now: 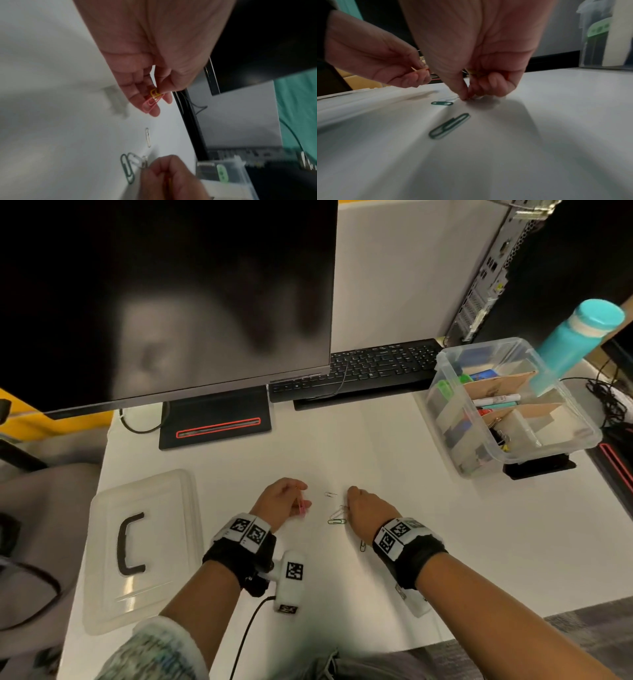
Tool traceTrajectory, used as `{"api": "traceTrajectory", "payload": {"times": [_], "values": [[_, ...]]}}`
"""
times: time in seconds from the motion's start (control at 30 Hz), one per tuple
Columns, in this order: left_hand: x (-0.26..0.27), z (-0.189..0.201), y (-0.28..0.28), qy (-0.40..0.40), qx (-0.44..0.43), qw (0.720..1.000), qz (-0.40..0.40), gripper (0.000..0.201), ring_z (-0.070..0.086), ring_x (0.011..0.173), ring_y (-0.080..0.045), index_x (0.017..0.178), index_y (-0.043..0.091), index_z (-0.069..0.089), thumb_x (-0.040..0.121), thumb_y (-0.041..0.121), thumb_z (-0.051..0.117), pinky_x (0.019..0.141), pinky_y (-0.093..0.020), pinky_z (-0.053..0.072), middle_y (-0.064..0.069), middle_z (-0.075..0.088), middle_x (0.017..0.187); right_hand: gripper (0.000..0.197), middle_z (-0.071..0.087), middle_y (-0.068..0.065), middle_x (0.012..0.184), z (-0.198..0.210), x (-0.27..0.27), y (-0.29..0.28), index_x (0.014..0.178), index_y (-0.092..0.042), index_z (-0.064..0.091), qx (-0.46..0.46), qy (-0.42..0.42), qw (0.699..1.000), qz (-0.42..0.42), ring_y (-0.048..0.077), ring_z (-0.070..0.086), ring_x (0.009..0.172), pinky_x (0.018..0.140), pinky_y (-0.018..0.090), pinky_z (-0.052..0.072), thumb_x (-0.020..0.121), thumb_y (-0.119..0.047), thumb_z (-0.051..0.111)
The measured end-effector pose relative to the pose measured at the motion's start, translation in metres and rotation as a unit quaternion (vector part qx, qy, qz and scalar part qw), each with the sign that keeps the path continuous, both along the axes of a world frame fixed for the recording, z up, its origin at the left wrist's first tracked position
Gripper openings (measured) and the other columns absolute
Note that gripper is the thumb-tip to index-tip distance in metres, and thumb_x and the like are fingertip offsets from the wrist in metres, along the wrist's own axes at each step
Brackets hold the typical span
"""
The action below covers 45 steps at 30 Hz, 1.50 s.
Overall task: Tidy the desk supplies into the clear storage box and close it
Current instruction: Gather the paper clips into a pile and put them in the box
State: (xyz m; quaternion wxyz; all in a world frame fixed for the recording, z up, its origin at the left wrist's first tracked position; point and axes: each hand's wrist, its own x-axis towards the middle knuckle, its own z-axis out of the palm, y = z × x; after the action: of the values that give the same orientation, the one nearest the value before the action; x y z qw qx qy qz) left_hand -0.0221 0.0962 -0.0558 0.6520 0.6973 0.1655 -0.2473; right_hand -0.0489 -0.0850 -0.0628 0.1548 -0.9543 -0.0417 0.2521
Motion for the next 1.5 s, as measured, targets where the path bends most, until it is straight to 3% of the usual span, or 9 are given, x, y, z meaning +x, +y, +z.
{"api": "traceTrajectory", "payload": {"times": [0.3,0.43,0.5,0.7,0.8,1.23,1.3,1.4,1.5], "values": [[-0.002,0.012,-0.01,0.119,-0.067,0.988,0.074,0.03,0.035,0.035,-0.009,0.067,0.008,0.052,0.085,-0.002,0.03,0.039,-0.015,0.025,0.001,0.042,0.051,0.015,0.049,0.004,0.079,-0.001,0.001,-0.017,0.082,-0.015,0.038,0.151,0.051,0.982,-0.103,0.019,0.046,0.068,0.061,0.026,0.032,0.093,-0.021,0.046],[-0.011,0.004,-0.022,-0.135,0.24,0.936,-0.218,0.013,0.042,0.059,-0.004,0.083,0.012,0.063,0.09,0.017,0.053,0.056,-0.016,0.032,0.011,0.047,0.066,0.01,0.041,0.007,0.058,0.013,-0.005,-0.043,0.064,-0.011,0.039,0.579,0.155,0.681,-0.42,0.014,0.033,0.039,0.041,0.016,0.024,0.072,-0.017,0.039],[-0.017,-0.002,-0.027,-0.204,0.309,0.873,-0.318,0.021,0.051,0.077,-0.008,0.102,0.016,0.061,0.086,0.029,0.061,0.069,-0.016,0.036,0.009,0.055,0.085,0.021,0.046,0.009,0.056,0.018,-0.011,-0.049,0.065,-0.008,0.043,0.628,0.167,0.625,-0.434,0.015,0.035,0.04,0.041,0.019,0.025,0.08,-0.014,0.03],[-0.017,-0.011,-0.04,-0.228,0.383,0.81,-0.381,0.026,0.056,0.106,-0.02,0.11,0.019,0.054,0.087,0.029,0.06,0.091,-0.03,0.043,0.003,0.055,0.119,0.022,0.048,-0.007,0.065,0.016,-0.02,-0.051,0.081,-0.016,0.058,0.307,0.074,0.935,-0.163,0.009,0.042,0.056,0.049,0.013,0.034,0.095,-0.011,0.041],[-0.019,-0.011,-0.04,-0.219,0.378,0.823,-0.363,0.022,0.056,0.104,-0.019,0.105,0.017,0.057,0.087,0.03,0.061,0.09,-0.029,0.043,0.002,0.057,0.119,0.01,0.049,-0.01,0.069,0.013,-0.028,-0.054,0.1,-0.028,0.054,0.131,0.037,0.99,0.047,0.012,0.047,0.068,0.069,0.026,0.042,0.092,-0.027,0.049],[-0.022,0.001,-0.052,-0.179,0.457,0.76,-0.425,0.022,0.058,0.101,-0.027,0.107,0.008,0.055,0.093,0.024,0.047,0.087,-0.035,0.047,-0.008,0.057,0.114,0.015,0.055,0.005,0.085,0.011,-0.032,-0.043,0.091,-0.014,0.046,0.082,0.1,0.991,0.04,0.02,0.049,0.074,0.067,0.026,0.037,0.095,-0.026,0.038],[-0.025,0.002,-0.05,-0.175,0.454,0.767,-0.418,0.019,0.058,0.098,-0.028,0.104,0.009,0.053,0.093,0.022,0.044,0.085,-0.036,0.047,-0.008,0.056,0.112,0.016,0.043,0.005,0.067,0.015,-0.029,-0.048,0.074,-0.014,0.041,0.315,0.163,0.92,-0.168,0.015,0.037,0.054,0.048,0.021,0.031,0.088,-0.01,0.036],[-0.03,-0.001,-0.035,-0.151,0.379,0.842,-0.352,0.01,0.053,0.082,-0.02,0.092,0.012,0.05,0.093,0.019,0.042,0.075,-0.029,0.043,-0.004,0.054,0.094,0.018,0.038,0.005,0.053,0.023,-0.025,-0.053,0.062,-0.012,0.041,0.582,0.228,0.691,-0.363,0.014,0.029,0.042,0.041,0.018,0.017,0.077,-0.02,0.036],[-0.033,-0.007,-0.01,-0.1,0.25,0.935,-0.233,0.019,0.045,0.072,-0.015,0.081,0.014,0.048,0.097,0.015,0.038,0.071,-0.026,0.038,-0.002,0.05,0.079,0.029,0.044,0.004,0.06,0.024,-0.013,-0.042,0.068,-0.011,0.05,0.547,0.201,0.719,-0.378,0.013,0.037,0.045,0.043,0.021,0.022,0.092,-0.016,0.034]]}}
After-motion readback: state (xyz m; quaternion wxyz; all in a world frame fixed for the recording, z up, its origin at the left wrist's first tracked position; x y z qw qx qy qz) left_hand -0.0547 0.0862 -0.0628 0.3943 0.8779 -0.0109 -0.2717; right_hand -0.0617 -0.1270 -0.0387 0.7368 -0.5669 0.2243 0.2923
